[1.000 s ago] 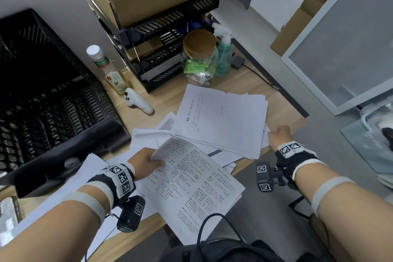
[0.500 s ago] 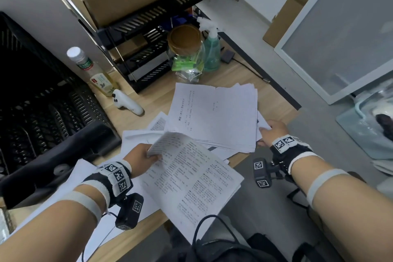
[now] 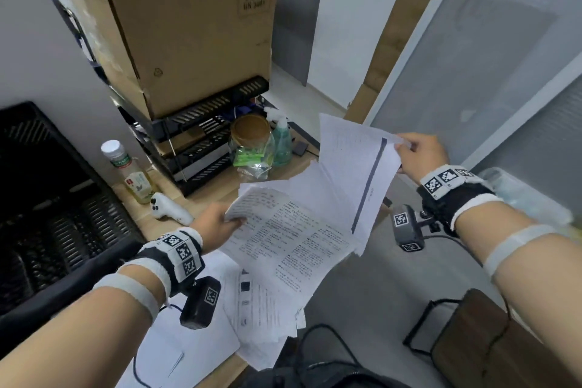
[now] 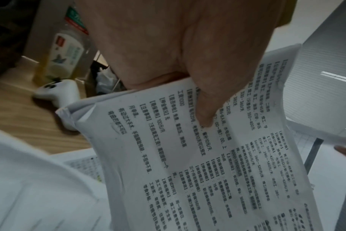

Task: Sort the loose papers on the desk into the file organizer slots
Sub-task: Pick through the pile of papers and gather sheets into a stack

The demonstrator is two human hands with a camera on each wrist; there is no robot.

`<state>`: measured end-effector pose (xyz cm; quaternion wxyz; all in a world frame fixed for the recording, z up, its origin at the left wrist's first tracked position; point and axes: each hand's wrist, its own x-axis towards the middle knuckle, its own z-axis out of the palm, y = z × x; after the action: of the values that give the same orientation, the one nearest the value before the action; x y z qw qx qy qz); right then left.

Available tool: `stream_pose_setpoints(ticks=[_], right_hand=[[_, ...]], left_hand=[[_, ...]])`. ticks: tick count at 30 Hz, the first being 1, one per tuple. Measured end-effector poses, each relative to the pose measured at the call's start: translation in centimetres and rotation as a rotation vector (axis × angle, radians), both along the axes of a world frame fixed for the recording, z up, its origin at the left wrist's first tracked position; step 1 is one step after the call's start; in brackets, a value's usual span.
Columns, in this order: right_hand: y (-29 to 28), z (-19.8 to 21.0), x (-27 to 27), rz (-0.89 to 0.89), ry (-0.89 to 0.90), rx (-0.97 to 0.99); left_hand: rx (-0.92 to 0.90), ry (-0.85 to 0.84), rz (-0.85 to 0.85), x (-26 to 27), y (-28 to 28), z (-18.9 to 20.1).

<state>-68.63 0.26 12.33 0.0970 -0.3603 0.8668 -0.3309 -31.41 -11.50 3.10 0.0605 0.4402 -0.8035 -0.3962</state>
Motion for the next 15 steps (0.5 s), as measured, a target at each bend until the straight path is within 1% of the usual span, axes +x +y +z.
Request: stream_pose_setpoints(ticks=[2, 5, 9, 12, 15], right_hand=[[0.1, 2.0, 1.0, 0.019, 0.086, -0.032], [-0.3, 3.8, 2.2, 0.072, 0.180, -0.079], [-1.0, 5.5, 4.3, 0.167, 0.246, -0.142], [-2.0, 6.2, 5.9, 0.310, 0.281, -0.203], [-3.3, 6.8, 8.3, 0.488, 0.301, -0.164]], left_hand=[[-0.030, 0.035, -0.016, -0.3, 0.0, 0.7], [-0.054, 0.096, -0.011, -0.3, -0.2, 1.2], [-0.125, 0.155, -0.027, -0.1, -0.5, 1.3], [-0.297, 0.274, -0.070, -0.1, -0.3, 1.9], [-0.479, 0.289, -0.128, -0.1, -0.3, 3.9]])
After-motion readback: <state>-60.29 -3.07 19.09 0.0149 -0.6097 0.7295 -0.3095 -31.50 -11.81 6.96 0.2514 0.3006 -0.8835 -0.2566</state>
